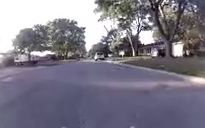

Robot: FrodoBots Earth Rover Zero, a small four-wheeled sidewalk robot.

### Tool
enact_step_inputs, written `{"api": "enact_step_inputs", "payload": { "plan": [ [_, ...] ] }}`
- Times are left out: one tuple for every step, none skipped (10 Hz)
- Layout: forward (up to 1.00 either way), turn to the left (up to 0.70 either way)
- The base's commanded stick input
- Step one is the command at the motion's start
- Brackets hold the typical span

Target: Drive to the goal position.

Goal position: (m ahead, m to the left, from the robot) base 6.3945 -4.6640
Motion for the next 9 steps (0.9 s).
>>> {"api": "enact_step_inputs", "payload": {
  "plan": [
    [1.0, 0.03],
    [1.0, 0.03],
    [1.0, 0.03],
    [1.0, 0.03],
    [1.0, 0.03],
    [1.0, 0.03],
    [1.0, 0.03],
    [1.0, 0.03],
    [1.0, 0.03]
  ]
}}
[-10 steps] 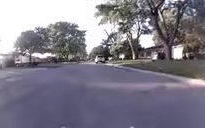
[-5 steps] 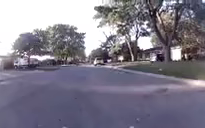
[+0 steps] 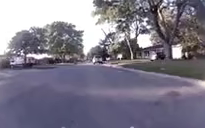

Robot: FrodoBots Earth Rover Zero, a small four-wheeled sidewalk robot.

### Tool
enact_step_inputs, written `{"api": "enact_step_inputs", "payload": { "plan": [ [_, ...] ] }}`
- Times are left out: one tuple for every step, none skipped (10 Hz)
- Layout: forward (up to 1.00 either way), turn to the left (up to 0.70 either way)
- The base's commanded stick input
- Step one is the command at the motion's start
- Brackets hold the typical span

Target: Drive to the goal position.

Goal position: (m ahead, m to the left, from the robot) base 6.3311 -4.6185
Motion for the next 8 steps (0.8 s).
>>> {"api": "enact_step_inputs", "payload": {
  "plan": [
    [1.0, 0.03],
    [1.0, 0.03],
    [1.0, 0.03],
    [1.0, 0.03],
    [1.0, 0.03],
    [1.0, 0.03],
    [1.0, 0.03],
    [1.0, 0.03]
  ]
}}
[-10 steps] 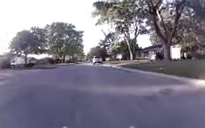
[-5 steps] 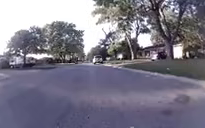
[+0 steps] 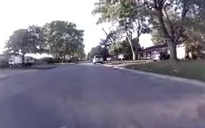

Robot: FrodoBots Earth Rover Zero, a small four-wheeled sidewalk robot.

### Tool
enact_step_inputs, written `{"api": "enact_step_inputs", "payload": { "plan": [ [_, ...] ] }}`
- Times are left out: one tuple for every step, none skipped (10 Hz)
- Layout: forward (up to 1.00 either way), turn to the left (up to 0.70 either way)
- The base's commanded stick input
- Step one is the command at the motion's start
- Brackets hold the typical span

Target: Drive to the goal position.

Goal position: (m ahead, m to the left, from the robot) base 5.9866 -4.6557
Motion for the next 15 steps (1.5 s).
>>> {"api": "enact_step_inputs", "payload": {
  "plan": [
    [1.0, 0.03],
    [1.0, 0.03],
    [1.0, 0.03],
    [1.0, 0.03],
    [1.0, 0.04],
    [1.0, 0.04],
    [1.0, 0.03],
    [1.0, 0.03],
    [1.0, 0.03],
    [1.0, 0.03],
    [1.0, 0.03],
    [1.0, 0.03],
    [1.0, 0.03],
    [1.0, 0.03],
    [1.0, 0.03]
  ]
}}
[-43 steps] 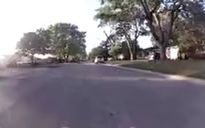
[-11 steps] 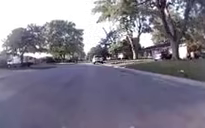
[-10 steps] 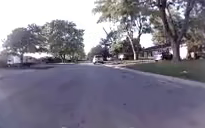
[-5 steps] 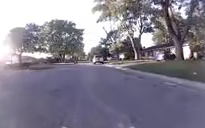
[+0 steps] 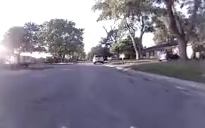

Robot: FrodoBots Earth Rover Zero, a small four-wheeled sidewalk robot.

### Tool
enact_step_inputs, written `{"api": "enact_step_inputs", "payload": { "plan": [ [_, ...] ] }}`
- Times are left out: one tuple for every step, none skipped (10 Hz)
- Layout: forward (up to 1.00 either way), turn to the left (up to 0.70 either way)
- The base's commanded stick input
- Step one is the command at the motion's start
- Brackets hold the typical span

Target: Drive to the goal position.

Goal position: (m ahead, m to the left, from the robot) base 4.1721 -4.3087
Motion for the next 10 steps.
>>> {"api": "enact_step_inputs", "payload": {
  "plan": [
    [1.0, 0.03],
    [1.0, 0.06],
    [1.0, 0.08],
    [1.0, 0.11],
    [1.0, 0.13],
    [1.0, 0.16],
    [1.0, 0.19],
    [1.0, 0.21],
    [1.0, 0.24],
    [1.0, 0.26]
  ]
}}
